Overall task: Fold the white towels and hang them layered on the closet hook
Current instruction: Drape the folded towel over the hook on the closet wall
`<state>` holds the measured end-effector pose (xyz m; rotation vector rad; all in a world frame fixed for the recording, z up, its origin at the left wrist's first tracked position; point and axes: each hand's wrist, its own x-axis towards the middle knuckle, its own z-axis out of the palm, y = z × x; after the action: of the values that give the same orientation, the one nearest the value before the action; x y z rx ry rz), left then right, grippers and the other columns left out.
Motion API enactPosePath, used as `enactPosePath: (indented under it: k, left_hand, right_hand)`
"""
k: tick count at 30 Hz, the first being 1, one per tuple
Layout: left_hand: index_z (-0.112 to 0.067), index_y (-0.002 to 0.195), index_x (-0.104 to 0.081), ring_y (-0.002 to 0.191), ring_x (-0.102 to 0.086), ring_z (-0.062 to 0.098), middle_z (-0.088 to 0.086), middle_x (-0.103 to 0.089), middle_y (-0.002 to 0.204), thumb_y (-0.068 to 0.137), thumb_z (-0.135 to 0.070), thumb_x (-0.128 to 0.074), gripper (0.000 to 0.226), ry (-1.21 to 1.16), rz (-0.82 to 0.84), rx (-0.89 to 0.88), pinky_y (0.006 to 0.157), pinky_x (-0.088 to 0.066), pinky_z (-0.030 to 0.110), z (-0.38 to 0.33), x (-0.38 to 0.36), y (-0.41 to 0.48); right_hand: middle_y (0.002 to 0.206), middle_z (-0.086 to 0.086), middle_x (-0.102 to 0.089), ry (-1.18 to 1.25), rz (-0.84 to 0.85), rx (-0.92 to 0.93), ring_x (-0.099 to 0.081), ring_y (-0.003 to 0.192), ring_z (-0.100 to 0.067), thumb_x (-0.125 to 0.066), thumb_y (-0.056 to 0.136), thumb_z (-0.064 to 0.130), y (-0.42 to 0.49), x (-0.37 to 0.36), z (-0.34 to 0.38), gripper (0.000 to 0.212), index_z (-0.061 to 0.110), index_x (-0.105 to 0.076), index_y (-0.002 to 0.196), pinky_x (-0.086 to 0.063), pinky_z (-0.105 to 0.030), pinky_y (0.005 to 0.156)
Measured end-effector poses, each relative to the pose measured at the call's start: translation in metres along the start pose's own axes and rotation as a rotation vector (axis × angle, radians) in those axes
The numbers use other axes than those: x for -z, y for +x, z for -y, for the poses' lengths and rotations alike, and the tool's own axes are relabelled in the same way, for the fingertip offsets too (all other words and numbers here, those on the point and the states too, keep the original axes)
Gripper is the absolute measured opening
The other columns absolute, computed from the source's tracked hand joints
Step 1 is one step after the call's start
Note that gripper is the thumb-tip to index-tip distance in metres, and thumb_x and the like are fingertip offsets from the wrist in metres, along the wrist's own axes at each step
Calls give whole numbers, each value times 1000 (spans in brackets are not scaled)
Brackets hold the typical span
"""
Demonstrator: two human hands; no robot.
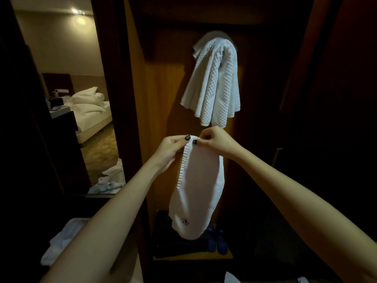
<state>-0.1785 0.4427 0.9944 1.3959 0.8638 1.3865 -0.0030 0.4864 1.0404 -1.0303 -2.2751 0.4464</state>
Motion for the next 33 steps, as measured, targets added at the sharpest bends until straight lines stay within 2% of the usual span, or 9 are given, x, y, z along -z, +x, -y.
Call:
enactPosePath:
  k: [7, 12, 17, 21, 24, 26, 28, 30, 33]
  left_hand:
    - [2, 109, -69, 85, -69, 19, 13, -72, 95, 96, -10, -57, 22, 93, -73, -32, 77, -56, 24, 7, -7, 2]
    - [-9, 94, -75, 80, -70, 19, 11, -74, 88, 96, -12, -58, 17, 34, -140, -28, 71, -56, 26, 11, -9, 12]
    - [-14, 88, -73, 77, -70, 11, 1, -75, 83, 97, -14, -57, 18, 49, -265, -57, 67, -55, 22, 4, 7, 24]
    - [-14, 90, -68, 73, -69, 9, -5, -73, 78, 99, -17, -54, 17, 109, -285, -58, 62, -54, 21, 6, 8, 31]
    - [-19, 84, -70, 73, -68, 6, -7, -73, 76, 100, -16, -54, 23, 153, -308, -100, 64, -53, 19, 7, 5, 35]
    - [-24, 81, -72, 74, -68, 1, -10, -74, 78, 99, -14, -54, 27, 124, -320, -102, 62, -50, 12, 7, 3, 37]
    - [-25, 86, -71, 75, -67, -5, -14, -74, 79, 99, -14, -55, 23, 120, -329, -112, 60, -48, 7, 6, 1, 38]
    - [-22, 91, -71, 81, -67, -2, -13, -74, 83, 97, -14, -58, 16, 150, -288, -143, 67, -49, 11, 3, 2, 40]
    - [-18, 86, -70, 73, -63, -3, -10, -70, 76, 92, -10, -65, 12, 269, -231, -188, 68, -47, 12, -3, 4, 43]
  right_hand:
    - [62, 3, -53, -24, 21, 6, -42, 53, -4, -64, 93, 23, -1, 1, -6, 29, 4, -64, 72, -31, -13, 46]
    - [59, 6, -44, -124, 117, -13, -35, 52, -5, -66, 91, 37, -3, 12, -15, 43, 14, -47, 61, -26, -17, 47]
    - [56, 4, -42, -124, 141, -129, -34, 50, -6, -74, 84, 42, -12, 32, -33, 50, 15, -44, 56, -27, -18, 42]
    - [55, 4, -34, -53, 9, -102, -31, 43, -5, -74, 87, 28, -15, 32, -36, 52, 17, -35, 54, -25, -19, 43]
    - [57, 4, -32, 59, -222, -43, -29, 49, -5, -72, 85, 15, -13, 25, -33, 50, 20, -32, 57, -22, -22, 48]
    - [62, 5, -38, 139, -322, -54, -31, 56, -4, -75, 82, 15, -7, 26, -32, 42, 19, -37, 64, -26, -22, 50]
    - [71, 7, -46, 209, -350, -119, -39, 60, -4, -79, 78, 20, -1, 30, -32, 30, 15, -50, 82, -33, -16, 49]
    - [79, 9, -51, 204, -317, -175, -46, 65, -3, -80, 78, 23, 3, 32, -34, 31, 13, -55, 93, -36, -12, 50]
    - [73, 0, -55, 158, -269, -185, -47, 64, -9, -78, 81, 25, 1, 37, -43, 28, 8, -56, 75, -36, -26, 57]
